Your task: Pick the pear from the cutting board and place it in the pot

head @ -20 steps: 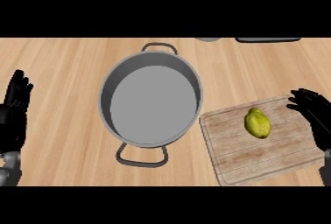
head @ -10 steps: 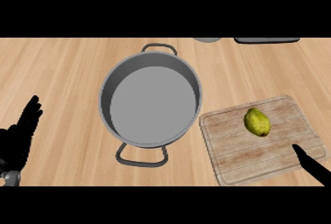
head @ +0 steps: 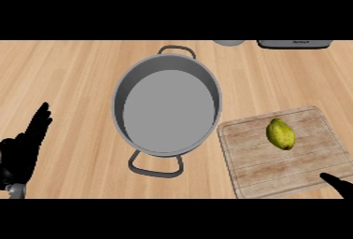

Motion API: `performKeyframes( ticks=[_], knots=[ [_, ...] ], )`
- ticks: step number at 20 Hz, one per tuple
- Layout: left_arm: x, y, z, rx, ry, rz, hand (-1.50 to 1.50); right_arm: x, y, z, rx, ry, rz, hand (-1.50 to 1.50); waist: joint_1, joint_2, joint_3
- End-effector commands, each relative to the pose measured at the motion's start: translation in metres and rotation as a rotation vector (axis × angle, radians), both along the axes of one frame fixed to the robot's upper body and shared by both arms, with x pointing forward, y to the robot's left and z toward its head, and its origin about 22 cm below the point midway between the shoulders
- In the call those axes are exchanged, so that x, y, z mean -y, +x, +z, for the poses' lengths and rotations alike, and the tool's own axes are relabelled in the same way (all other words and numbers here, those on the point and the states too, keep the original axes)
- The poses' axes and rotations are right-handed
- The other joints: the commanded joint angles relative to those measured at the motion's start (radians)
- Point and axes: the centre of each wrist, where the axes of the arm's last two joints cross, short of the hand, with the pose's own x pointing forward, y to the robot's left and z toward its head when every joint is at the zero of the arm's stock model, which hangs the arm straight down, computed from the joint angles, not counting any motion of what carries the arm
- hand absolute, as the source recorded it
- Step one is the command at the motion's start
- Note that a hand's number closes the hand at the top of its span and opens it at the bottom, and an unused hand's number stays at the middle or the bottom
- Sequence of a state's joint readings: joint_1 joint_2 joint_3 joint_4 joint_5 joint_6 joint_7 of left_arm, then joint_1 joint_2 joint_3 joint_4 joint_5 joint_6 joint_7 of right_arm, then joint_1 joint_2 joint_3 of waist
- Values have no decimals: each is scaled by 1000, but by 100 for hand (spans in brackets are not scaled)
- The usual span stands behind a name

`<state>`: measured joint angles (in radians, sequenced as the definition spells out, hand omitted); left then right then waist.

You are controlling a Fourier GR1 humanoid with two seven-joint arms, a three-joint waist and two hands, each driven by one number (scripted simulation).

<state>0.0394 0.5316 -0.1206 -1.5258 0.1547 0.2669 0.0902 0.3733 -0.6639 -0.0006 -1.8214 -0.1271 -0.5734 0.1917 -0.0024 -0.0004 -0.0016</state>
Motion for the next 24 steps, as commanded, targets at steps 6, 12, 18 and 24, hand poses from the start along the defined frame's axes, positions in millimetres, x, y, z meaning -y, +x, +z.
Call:
performKeyframes(
  ticks=[6,12,18,24],
  knots=[
    [8,14,4,4,-6,-33,0,9,50,60,-422,-48,202,-150,38,10,0],
    [14,11,4,13,12,-46,0,1,88,79,-602,32,343,-150,35,7,2],
    [24,12,-2,15,-3,-15,0,-37,104,46,-681,54,420,-150,15,3,2],
    [-2,9,8,20,-12,-5,0,-59,128,55,-733,26,410,-150,10,1,2]
  ],
)
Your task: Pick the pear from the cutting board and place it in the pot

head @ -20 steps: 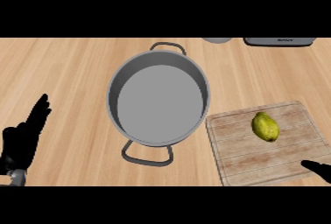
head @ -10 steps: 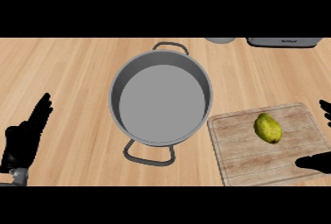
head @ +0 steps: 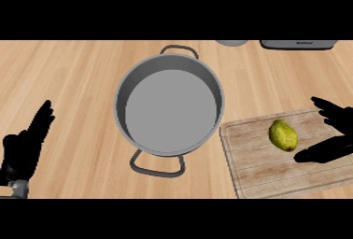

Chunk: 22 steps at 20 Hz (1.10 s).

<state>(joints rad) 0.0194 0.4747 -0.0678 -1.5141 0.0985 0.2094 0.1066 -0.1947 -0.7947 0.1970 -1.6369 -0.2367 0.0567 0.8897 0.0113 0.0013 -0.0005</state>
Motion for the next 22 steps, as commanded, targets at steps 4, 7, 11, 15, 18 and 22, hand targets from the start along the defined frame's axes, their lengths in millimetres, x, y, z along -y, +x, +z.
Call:
performKeyframes(
  ticks=[4,7,11,15,18,22],
  knots=[
    [-2,11,-4,2,-12,3,0,-15,25,-9,-77,-59,26,-150,-6,0,0],
    [-7,-9,-6,-8,1,-3,0,-20,25,-21,-80,-33,23,-150,-6,-2,0],
    [-6,4,-6,-12,5,1,0,-17,41,-44,-113,-33,31,-150,-7,0,0],
    [3,17,-1,-7,3,7,0,-37,37,-48,-138,-47,20,-150,-11,-1,0],
    [5,1,1,-10,-9,9,0,-50,37,-81,-144,-70,29,-150,-5,-1,1],
    [-5,-3,1,-8,-13,10,0,-47,45,-77,-139,-60,16,-150,-7,-1,1]
  ],
)
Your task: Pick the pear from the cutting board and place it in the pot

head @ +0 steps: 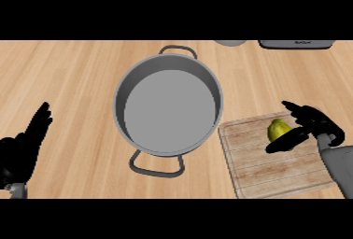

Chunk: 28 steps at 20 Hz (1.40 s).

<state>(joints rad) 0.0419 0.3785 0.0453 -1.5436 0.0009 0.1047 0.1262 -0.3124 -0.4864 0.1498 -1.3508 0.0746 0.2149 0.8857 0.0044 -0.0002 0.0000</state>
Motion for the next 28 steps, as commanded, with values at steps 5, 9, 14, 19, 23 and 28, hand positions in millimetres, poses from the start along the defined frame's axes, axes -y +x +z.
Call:
performKeyframes(
  ticks=[5,9,14,19,23,28],
  knots=[
    [-12,-16,-5,15,8,-10,0,24,1,-14,-26,-5,3,-150,0,0,0],
    [-10,-1,-6,13,16,4,0,1,15,-8,-1,-2,96,150,1,1,0],
    [-2,2,-11,10,12,9,0,1,11,-18,53,-27,102,150,-1,0,0],
    [7,4,1,-9,12,14,0,-5,5,-33,58,-9,93,150,-1,0,0],
    [17,13,3,12,13,-74,0,-185,-17,4,247,-101,676,150,79,-7,-6],
    [19,17,5,-1,1,-124,0,-291,-64,24,362,-266,992,150,128,-5,-6]
  ],
)
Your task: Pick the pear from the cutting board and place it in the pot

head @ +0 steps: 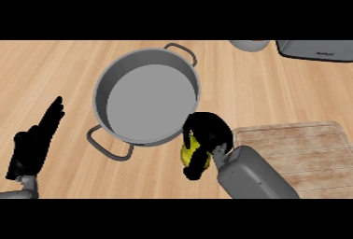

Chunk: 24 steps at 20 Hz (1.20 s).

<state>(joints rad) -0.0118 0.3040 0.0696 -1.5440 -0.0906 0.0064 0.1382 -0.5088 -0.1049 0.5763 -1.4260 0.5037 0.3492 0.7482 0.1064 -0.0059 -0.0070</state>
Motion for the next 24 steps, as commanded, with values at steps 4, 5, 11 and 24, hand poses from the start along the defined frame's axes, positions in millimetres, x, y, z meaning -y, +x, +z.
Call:
performKeyframes(
  ticks=[4,5,11,24],
  knots=[
    [12,15,2,-4,-3,-20,0,-100,-72,22,288,-160,218,150,-18,2,3],
    [14,10,-6,-14,-16,4,0,-104,-86,13,325,-165,222,150,-18,1,4],
    [1,12,-1,-22,-8,46,0,-123,-100,70,698,-104,92,150,-50,-11,4],
    [-6,5,-8,0,14,48,0,-131,-89,132,843,182,-131,150,-63,0,5]
  ],
)
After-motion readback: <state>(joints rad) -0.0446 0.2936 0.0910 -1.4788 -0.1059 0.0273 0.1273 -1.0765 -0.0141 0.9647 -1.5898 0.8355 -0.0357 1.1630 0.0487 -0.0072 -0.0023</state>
